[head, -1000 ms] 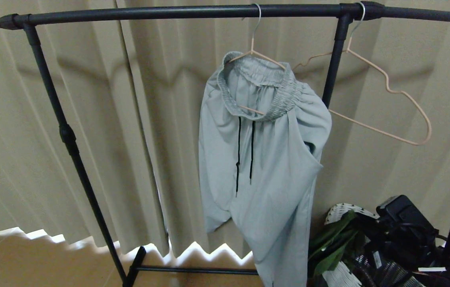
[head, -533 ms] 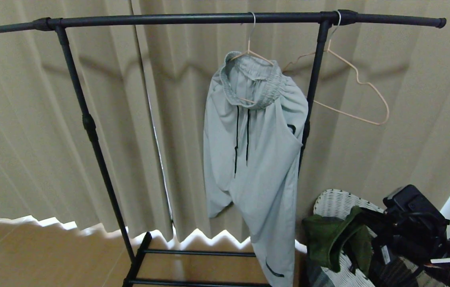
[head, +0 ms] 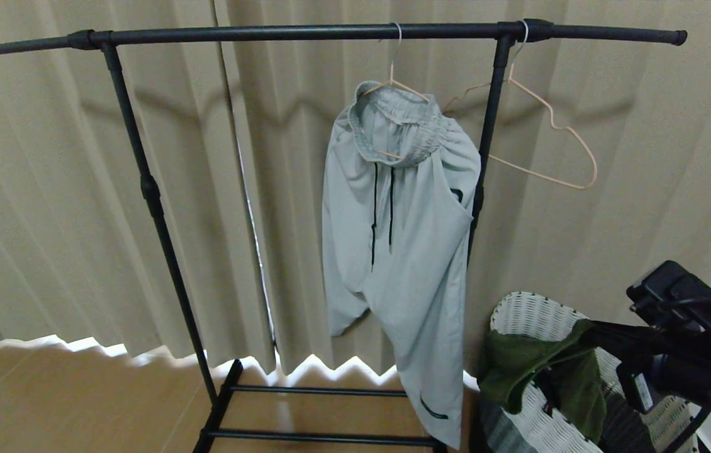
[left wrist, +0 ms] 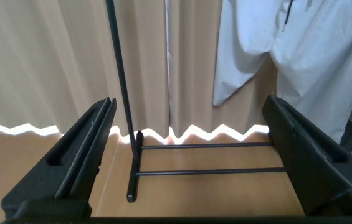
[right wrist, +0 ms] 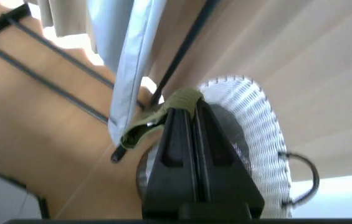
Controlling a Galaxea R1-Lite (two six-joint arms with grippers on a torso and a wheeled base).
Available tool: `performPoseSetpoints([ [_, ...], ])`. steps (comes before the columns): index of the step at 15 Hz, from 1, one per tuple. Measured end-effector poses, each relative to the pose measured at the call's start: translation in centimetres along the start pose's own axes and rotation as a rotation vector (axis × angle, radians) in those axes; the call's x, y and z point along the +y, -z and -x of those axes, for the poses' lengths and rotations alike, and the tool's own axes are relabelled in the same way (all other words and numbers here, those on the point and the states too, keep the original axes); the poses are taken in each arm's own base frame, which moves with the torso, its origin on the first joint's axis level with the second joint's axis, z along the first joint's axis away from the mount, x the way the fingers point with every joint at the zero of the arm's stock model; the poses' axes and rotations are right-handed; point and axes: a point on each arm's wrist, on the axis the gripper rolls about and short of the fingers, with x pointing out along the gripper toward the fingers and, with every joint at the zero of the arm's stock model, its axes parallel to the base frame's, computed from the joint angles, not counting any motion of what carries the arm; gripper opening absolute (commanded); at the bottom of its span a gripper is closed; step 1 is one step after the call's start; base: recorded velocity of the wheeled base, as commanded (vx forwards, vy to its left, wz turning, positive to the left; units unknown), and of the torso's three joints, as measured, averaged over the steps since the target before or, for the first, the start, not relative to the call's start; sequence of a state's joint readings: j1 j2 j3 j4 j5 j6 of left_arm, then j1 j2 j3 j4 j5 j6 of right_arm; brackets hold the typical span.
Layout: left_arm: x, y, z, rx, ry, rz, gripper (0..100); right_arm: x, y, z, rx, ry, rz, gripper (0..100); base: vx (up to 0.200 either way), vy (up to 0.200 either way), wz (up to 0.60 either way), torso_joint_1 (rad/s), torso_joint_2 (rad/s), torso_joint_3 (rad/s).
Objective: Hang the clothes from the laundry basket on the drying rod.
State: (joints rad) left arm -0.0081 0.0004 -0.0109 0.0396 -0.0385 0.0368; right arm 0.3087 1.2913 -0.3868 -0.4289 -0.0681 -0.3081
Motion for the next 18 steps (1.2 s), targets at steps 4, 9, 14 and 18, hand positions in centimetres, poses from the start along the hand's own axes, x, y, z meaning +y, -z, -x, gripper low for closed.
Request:
performPoseSetpoints([
  [4, 0.0, 0.0, 0.0, 0.000, 0.000, -0.001, 100, 0.2, 1.9, 3.4, 0.000, 0.006, -0.005, 0, 0.000, 0.000, 0.00, 0.000, 0.00, 0.000],
  [9, 0.0, 0.0, 0.0, 0.002, 0.002, -0.013, 100, 0.7, 4.7, 7.4, -0.089, 0.050, -0.026, 0, 0.000, 0.000, 0.00, 0.000, 0.00, 0.000],
  [14, 0.0, 0.1, 0.0, 0.002, 0.001, -0.013, 100, 0.6, 8.0, 9.7, -0.072, 0.237, -0.114, 0, 0.000, 0.000, 0.00, 0.000, 0.00, 0.000],
  [18, 0.0, 0.1, 0.0, 0.002, 0.001, -0.012, 100, 0.9, 9.2, 10.5, -0.055, 0.289, -0.193, 0, 0.000, 0.050, 0.00, -0.001, 0.00, 0.002],
])
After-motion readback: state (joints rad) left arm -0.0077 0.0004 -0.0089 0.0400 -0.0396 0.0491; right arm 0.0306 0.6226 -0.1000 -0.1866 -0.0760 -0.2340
